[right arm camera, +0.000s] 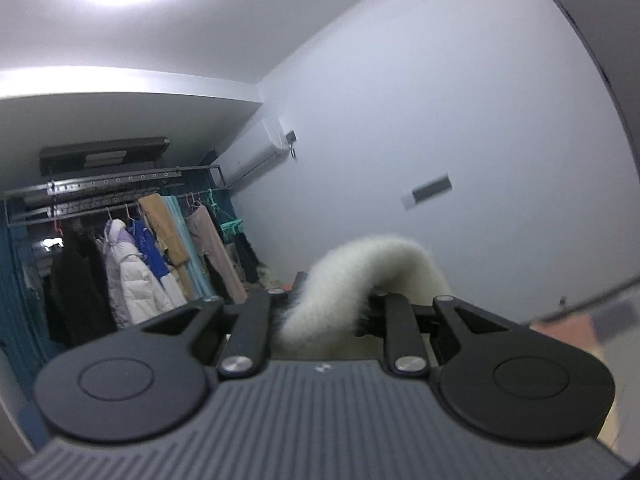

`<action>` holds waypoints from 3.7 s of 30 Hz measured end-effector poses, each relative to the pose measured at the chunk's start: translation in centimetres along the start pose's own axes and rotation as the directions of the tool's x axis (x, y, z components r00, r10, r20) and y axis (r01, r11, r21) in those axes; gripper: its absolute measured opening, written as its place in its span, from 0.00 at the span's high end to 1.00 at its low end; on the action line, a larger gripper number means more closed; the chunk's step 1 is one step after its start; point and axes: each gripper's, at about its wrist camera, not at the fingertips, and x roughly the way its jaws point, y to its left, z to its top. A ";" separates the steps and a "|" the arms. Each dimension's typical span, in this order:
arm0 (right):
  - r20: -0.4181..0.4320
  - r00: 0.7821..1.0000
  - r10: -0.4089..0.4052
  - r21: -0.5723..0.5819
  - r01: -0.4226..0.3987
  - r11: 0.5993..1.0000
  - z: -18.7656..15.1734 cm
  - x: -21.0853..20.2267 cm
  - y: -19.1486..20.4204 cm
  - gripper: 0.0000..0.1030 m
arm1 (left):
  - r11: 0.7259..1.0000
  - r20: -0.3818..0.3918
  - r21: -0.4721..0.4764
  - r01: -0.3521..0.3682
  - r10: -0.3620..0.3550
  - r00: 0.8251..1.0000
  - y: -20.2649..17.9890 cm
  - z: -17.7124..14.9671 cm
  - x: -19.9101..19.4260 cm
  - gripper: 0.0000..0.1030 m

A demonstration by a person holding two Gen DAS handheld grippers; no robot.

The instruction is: Fold large clothes

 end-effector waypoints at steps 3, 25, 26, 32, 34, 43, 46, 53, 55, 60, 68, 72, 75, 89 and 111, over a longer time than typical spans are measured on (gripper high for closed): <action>0.019 0.999 -0.027 -0.047 0.028 0.998 2.0 2.3 0.7 0.79 | 1.000 0.006 -0.001 -0.024 0.024 1.000 0.5 2.1 2.9 0.87; -0.336 0.877 -0.343 0.036 0.375 0.926 -25.9 36.5 -27.6 0.79 | 0.919 -0.398 -0.017 -0.394 0.355 0.846 36.4 -28.7 36.8 0.86; -0.344 0.874 -0.345 0.037 0.379 0.925 -27.3 37.7 -28.9 0.79 | 0.917 -0.420 -0.016 -0.398 0.355 0.835 38.0 -29.8 38.4 0.86; -0.426 0.832 -0.354 0.047 0.411 0.910 -34.8 42.6 -34.7 0.78 | 0.895 -0.521 -0.002 -0.446 0.380 0.764 43.6 -35.9 42.6 0.86; -0.455 0.812 -0.366 0.065 0.440 0.896 -36.5 43.9 -35.7 0.78 | 0.888 -0.534 0.014 -0.460 0.396 0.747 44.2 -37.0 43.3 0.86; -0.503 0.778 -0.377 0.033 0.453 0.891 -38.9 45.1 -38.3 0.77 | 0.868 -0.595 0.023 -0.496 0.411 0.691 45.4 -38.8 43.9 0.85; -0.511 0.770 -0.382 0.021 0.455 0.890 -39.1 45.5 -38.6 0.77 | 0.868 -0.603 0.023 -0.496 0.408 0.685 45.5 -38.7 44.1 0.83; -0.496 0.768 -0.405 -0.014 0.459 0.888 -38.9 45.2 -37.6 0.74 | 0.908 -0.612 0.061 -0.415 0.363 0.703 43.6 -38.7 44.3 0.37; -0.498 0.770 -0.398 0.002 0.460 0.888 -38.7 44.8 -37.3 0.64 | 0.909 -0.606 0.099 -0.405 0.378 0.700 42.4 -38.6 44.2 0.37; -0.500 0.773 -0.390 -0.020 0.440 0.898 -38.1 43.1 -35.5 0.53 | 0.905 -0.592 0.129 -0.405 0.398 0.700 39.6 -38.1 42.4 0.37; -0.477 0.794 -0.377 -0.071 0.392 0.917 -36.7 37.0 -30.6 0.52 | 0.906 -0.557 0.157 -0.394 0.410 0.722 32.7 -35.9 36.2 0.37; -0.464 0.802 -0.376 -0.111 0.368 0.923 -35.5 32.6 -26.5 0.53 | 0.907 -0.536 0.169 -0.387 0.414 0.736 28.2 -34.5 31.6 0.37; -0.451 0.812 -0.371 -0.138 0.347 0.928 -34.8 29.0 -23.0 0.53 | 0.910 -0.525 0.180 -0.375 0.411 0.745 24.3 -33.4 27.1 0.37; -0.550 0.772 -0.318 -0.151 0.283 0.947 -39.6 15.0 -11.6 0.53 | 0.854 -0.546 0.279 -0.439 0.517 0.659 17.8 -31.2 10.0 0.35; -0.584 0.699 -0.412 -0.296 0.289 0.910 -46.6 15.2 -10.7 0.63 | 0.796 -0.706 0.287 -0.532 0.552 0.444 30.9 -35.4 7.2 0.31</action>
